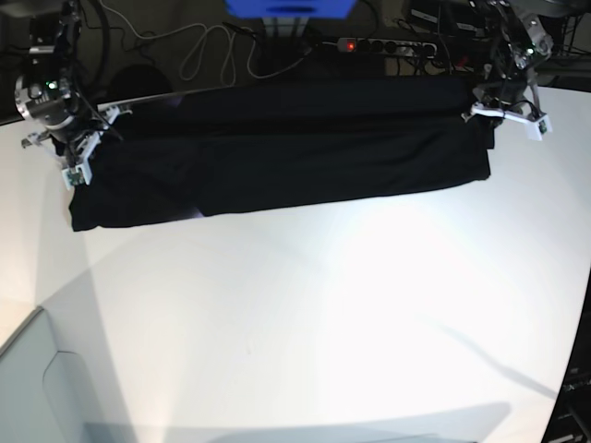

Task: Fold the T-shirt properly
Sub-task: 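Hold both ends of the black shirt strip with both grippers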

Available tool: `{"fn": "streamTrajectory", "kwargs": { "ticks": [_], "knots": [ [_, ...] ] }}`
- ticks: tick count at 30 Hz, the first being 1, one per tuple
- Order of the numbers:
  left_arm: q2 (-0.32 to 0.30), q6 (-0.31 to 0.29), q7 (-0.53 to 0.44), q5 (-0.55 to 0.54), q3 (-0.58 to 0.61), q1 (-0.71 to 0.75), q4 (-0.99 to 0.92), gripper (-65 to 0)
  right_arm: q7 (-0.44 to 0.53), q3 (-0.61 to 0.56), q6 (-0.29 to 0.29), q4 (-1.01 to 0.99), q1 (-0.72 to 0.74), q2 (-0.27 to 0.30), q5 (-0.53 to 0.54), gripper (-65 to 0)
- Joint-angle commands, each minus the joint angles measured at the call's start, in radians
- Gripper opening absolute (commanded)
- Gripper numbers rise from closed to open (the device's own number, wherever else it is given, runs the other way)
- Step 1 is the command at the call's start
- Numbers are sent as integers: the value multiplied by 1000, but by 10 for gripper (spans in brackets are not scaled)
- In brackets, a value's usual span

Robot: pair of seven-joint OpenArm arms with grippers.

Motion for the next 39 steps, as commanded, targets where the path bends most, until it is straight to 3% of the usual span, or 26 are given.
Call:
{"fn": "streamTrajectory", "kwargs": {
  "ticks": [1,6,8,12,14,31,34,36,39],
  "knots": [
    [-11,1,-15,-4,-5,3,20,-650,13,7,6,16,4,12,-1,-644],
    [-11,1,-13,-4,-10,5,20,-650,13,11,6,18,4,12,-1,-620],
    [-11,1,-10,-4,-11,5,20,-650,13,10,6,18,4,12,-1,-555],
    [-11,1,-6,-4,-13,3,20,-650,14,7,6,18,4,14,-1,-354],
    [-11,1,-6,-4,-13,3,20,-650,16,7,6,18,4,14,-1,-299],
    [-11,4,-4,-4,-11,-12,22,-650,23,7,8,19,4,12,-1,-298],
    [-11,11,-4,-4,-11,-9,22,-650,23,10,65,19,4,12,-1,-298],
    [-11,11,-2,-4,-7,-6,22,-594,23,16,115,19,4,7,-1,-298],
    [-8,4,14,-14,-11,-6,23,-434,23,16,125,19,16,6,-1,-298]
  ]
}}
